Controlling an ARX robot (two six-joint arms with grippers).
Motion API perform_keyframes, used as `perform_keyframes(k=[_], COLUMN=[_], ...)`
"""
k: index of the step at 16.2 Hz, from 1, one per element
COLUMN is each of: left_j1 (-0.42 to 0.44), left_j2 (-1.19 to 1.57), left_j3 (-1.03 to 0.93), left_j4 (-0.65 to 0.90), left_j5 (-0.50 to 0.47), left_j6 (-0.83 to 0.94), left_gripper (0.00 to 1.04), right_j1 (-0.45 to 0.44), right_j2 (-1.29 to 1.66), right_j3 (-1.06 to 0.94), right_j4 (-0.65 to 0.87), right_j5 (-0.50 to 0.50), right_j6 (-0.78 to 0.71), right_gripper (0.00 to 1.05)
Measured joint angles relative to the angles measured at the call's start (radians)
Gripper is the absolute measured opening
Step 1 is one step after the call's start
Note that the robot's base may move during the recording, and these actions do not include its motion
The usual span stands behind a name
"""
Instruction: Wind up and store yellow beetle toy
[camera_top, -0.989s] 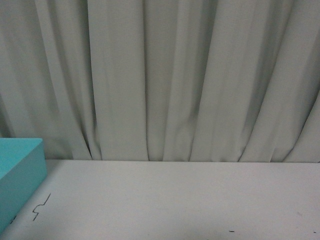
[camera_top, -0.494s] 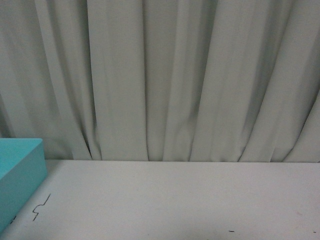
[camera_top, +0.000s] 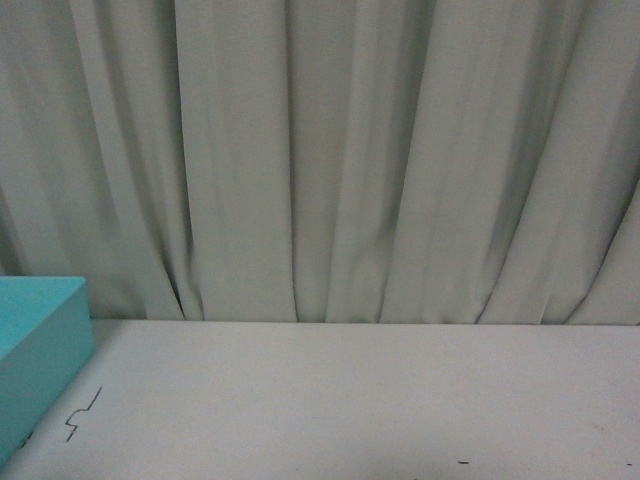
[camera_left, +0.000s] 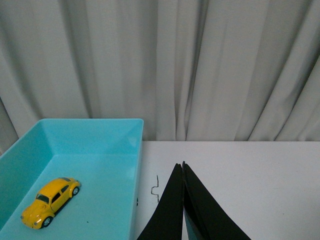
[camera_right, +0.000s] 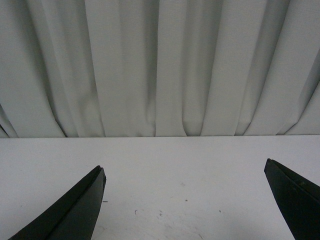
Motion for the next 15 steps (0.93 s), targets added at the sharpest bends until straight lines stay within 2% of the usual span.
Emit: perform_keyframes(k=[1, 2, 10, 11, 15], left_j1=[0.0, 0.0, 0.0, 0.0, 0.0], left_j2=[-0.077, -0.163, -0.164, -0.164, -0.164], left_j3=[0.001, 0.001, 0.001, 0.001, 0.001], left_j4=[-0.125, -0.174, -0.175, -0.175, -0.175], left_j5=[0.0, 0.0, 0.0, 0.0, 0.0], left_j6=[0.0, 0.0, 0.0, -0.001, -0.001], left_gripper=[0.02, 0.02, 0.02, 0.08, 0.57], right_j1=[0.0, 0.0, 0.0, 0.0, 0.0], right_j2=[0.0, 0.0, 0.0, 0.0, 0.0], right_j3=[0.0, 0.0, 0.0, 0.0, 0.0], right_j4=[0.0, 0.0, 0.0, 0.0, 0.0], right_j5=[0.0, 0.0, 0.0, 0.0, 0.0], right_j6=[0.0, 0.0, 0.0, 0.0, 0.0], right_gripper=[0.98, 0.98, 0.98, 0.98, 0.98])
